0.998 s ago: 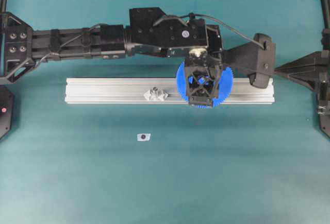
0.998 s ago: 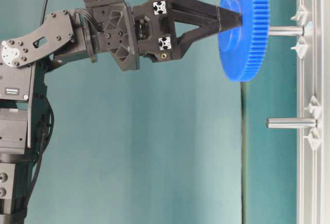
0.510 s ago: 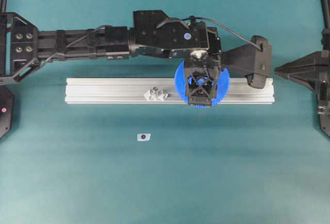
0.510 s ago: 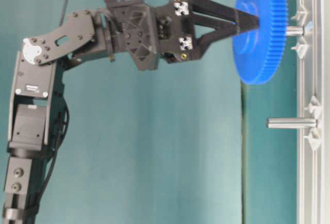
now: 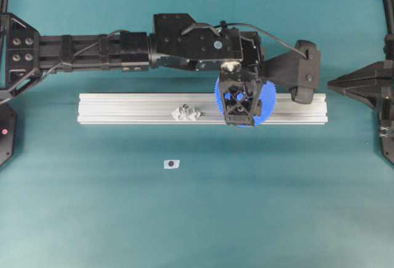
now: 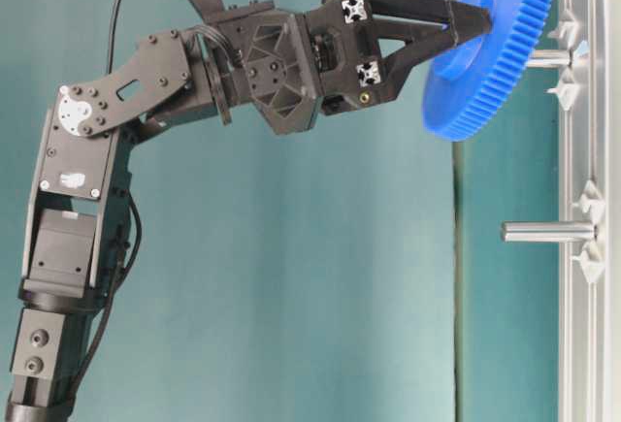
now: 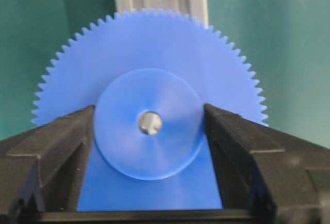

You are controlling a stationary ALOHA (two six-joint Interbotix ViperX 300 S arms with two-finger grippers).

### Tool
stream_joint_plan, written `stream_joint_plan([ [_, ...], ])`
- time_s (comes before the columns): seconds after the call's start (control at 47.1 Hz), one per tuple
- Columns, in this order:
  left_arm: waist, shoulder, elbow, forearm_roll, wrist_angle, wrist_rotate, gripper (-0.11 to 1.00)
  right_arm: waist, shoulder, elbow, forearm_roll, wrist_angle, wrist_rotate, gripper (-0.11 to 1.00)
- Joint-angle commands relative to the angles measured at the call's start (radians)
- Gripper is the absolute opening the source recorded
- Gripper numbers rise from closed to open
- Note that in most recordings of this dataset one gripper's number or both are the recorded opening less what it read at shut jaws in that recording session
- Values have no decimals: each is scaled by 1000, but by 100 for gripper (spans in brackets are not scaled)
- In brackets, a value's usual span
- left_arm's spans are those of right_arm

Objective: Find the location of the shaft and insert the large gear.
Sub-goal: 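Align the gear's center hole with the right metal shaft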

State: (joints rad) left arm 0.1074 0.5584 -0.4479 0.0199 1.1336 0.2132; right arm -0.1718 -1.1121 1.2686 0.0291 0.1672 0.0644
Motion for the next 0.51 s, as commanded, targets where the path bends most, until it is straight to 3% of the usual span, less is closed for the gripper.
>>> stream_joint_plan([
  [0.0, 20, -38, -2, 3, 9, -2, 70, -6, 5, -11, -2, -5, 8, -1],
  [0.488, 38, -44, 20, 3, 32, 0, 70, -6, 5, -11, 0, -5, 8, -1],
])
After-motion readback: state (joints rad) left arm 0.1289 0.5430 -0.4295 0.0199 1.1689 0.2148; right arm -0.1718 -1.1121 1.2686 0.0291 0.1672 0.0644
